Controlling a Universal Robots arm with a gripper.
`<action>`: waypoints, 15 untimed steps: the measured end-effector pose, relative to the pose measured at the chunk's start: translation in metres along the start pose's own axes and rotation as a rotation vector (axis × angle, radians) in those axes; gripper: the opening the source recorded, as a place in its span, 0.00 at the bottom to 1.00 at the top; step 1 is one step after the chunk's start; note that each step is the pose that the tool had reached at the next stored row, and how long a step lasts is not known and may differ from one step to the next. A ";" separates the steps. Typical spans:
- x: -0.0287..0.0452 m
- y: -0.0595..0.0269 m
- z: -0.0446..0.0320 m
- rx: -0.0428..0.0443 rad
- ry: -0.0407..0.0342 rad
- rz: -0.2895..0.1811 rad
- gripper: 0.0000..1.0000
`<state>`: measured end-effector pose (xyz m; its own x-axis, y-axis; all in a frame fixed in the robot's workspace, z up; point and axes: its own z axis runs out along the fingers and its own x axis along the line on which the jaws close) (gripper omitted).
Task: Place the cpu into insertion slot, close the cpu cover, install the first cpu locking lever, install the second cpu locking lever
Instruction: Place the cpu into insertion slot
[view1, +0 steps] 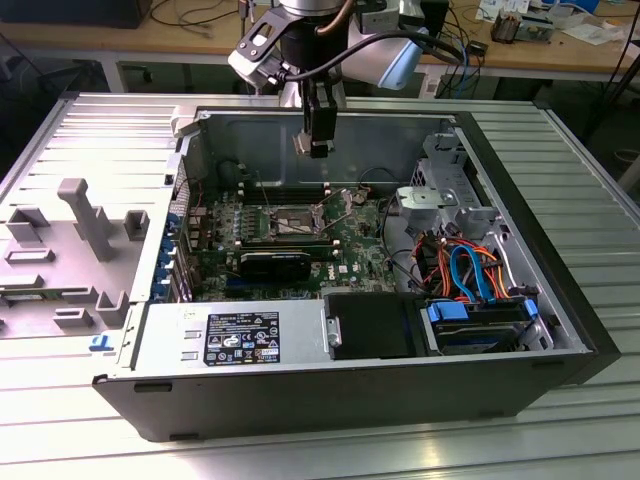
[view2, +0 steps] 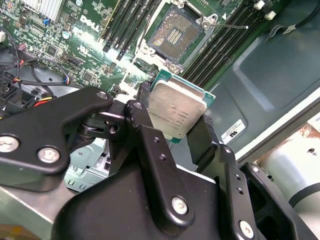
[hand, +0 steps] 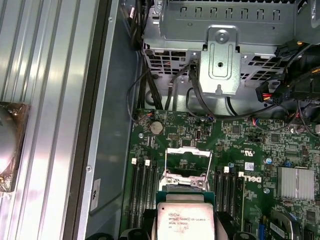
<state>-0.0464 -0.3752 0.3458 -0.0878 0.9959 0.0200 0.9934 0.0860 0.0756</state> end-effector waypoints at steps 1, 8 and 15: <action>0.0000 0.0000 0.0000 0.0001 0.0000 0.000 0.55; -0.0001 0.0000 0.0006 0.0001 -0.0011 0.016 0.55; -0.0019 -0.0003 0.0016 0.0000 -0.0030 0.044 0.55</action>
<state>-0.0464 -0.3770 0.3442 -0.0442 0.9988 0.0203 0.9963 0.0426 0.0747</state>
